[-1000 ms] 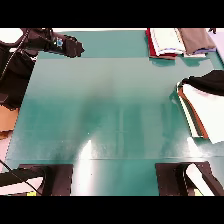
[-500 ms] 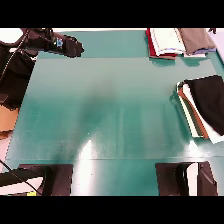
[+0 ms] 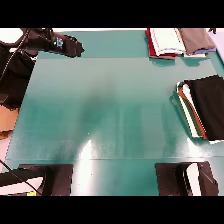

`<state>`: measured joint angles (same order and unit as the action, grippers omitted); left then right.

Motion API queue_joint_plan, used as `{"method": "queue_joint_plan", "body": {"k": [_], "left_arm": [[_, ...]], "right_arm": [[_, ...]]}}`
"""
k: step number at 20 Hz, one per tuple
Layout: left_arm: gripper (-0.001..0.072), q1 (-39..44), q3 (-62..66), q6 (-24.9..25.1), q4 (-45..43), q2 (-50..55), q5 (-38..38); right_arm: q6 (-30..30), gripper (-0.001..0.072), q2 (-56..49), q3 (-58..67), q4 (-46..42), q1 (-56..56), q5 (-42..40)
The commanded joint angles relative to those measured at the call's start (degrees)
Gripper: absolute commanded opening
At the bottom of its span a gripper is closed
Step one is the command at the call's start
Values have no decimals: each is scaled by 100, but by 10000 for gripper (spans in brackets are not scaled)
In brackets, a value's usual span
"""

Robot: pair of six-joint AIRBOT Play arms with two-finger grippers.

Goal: Fold the shirts.

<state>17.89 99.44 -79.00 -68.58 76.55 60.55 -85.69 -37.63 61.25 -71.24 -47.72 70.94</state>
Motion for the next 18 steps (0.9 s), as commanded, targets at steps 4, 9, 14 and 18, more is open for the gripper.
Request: {"method": "queue_joint_plan", "body": {"k": [4,9,14,18], "left_arm": [[28,4,2,-2,-17,-2,-105],[27,4,2,-4,-17,-2,-271],[27,4,2,-4,-17,-2,-610],[28,4,2,-4,-17,-2,-850]], "right_arm": [[4,512,-986,1060,804,2922,-125],[26,128,-1845,1578,804,4594,-341],[116,15,-2315,1967,815,5237,-343],[116,16,-2332,1978,811,5285,-345]]}}
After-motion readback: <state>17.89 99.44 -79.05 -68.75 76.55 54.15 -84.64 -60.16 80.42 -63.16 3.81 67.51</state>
